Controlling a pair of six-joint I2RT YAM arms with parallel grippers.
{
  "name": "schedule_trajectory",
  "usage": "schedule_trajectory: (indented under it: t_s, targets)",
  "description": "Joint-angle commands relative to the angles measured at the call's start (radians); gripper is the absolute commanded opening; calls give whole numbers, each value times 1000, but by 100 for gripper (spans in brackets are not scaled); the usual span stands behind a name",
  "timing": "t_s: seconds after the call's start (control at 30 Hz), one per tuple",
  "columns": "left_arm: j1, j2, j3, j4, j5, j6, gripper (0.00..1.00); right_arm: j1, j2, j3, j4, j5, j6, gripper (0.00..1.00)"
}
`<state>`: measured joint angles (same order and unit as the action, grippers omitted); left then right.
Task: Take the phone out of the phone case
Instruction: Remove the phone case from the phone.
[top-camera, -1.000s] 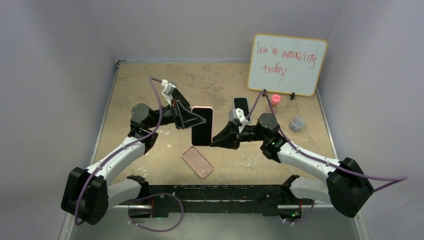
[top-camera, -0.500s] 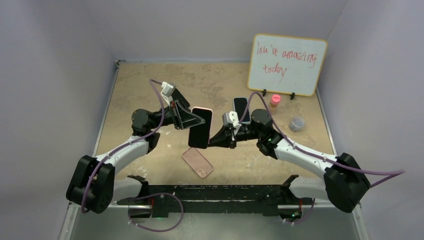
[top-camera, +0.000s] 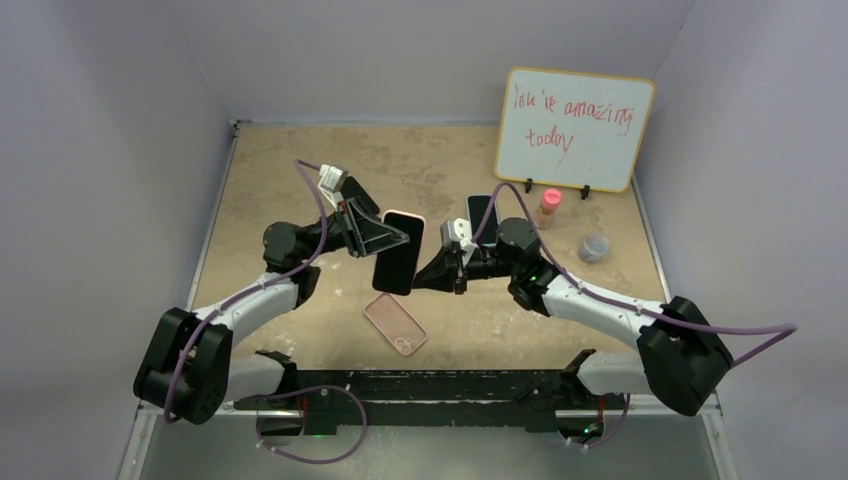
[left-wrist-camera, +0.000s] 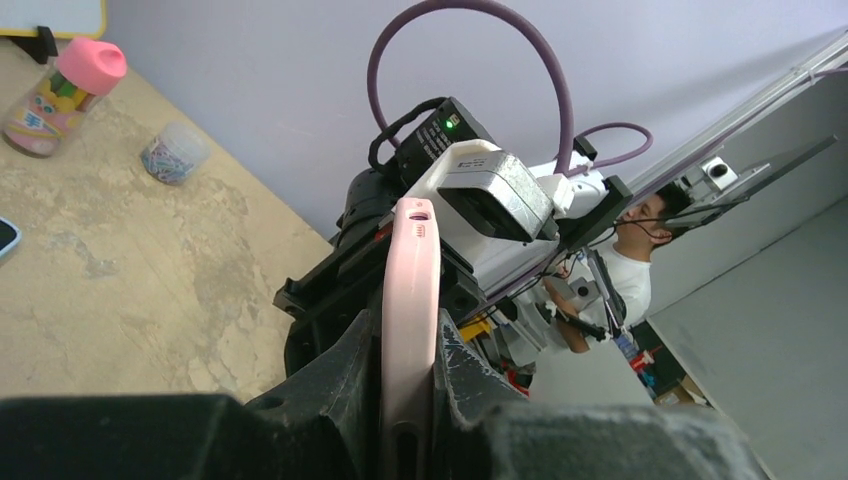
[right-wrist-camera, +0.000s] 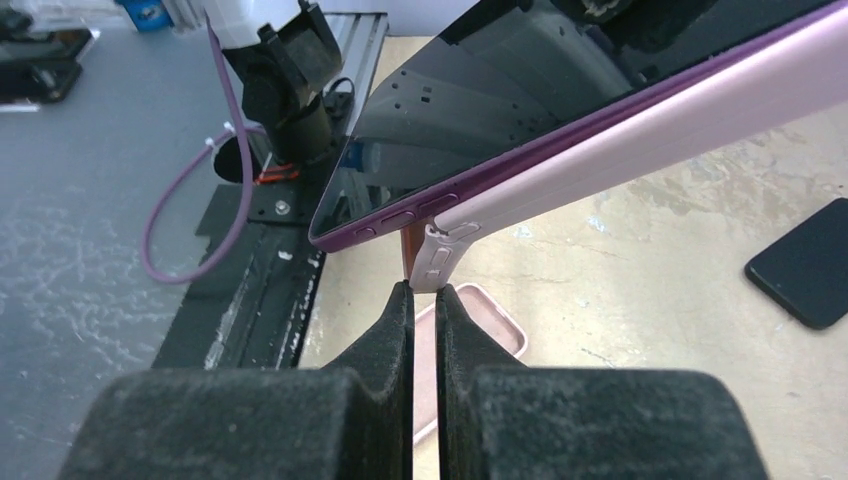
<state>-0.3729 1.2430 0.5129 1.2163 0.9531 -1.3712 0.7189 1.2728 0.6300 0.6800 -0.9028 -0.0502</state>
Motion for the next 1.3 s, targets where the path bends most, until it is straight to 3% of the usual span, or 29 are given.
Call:
schedule_trajectory:
  t_s: [0.0, 0.2, 0.43, 0.5, 0.83, 1.27]
  targets:
    - [-41, -41, -11, 83, -49, -103, 0, -6, 24, -9, 241, 157, 187, 0]
    - [-74, -92, -9, -134, -103, 110, 0, -5, 28, -94, 575, 223, 495, 13]
    - [-183, -64, -2, -226, -175, 248, 0, -6, 22, -75, 528, 359, 583, 13]
    - [-212, -41, -4, -204, -187, 248, 0, -6, 23, -68, 501, 370, 587, 14]
    - [-230, -2, -96, -175, -290, 292, 0, -16, -26, -147, 692, 440, 688, 21]
    - [-264, 99, -219, 125, -412, 162, 0, -21, -4, -165, 849, 431, 780, 28]
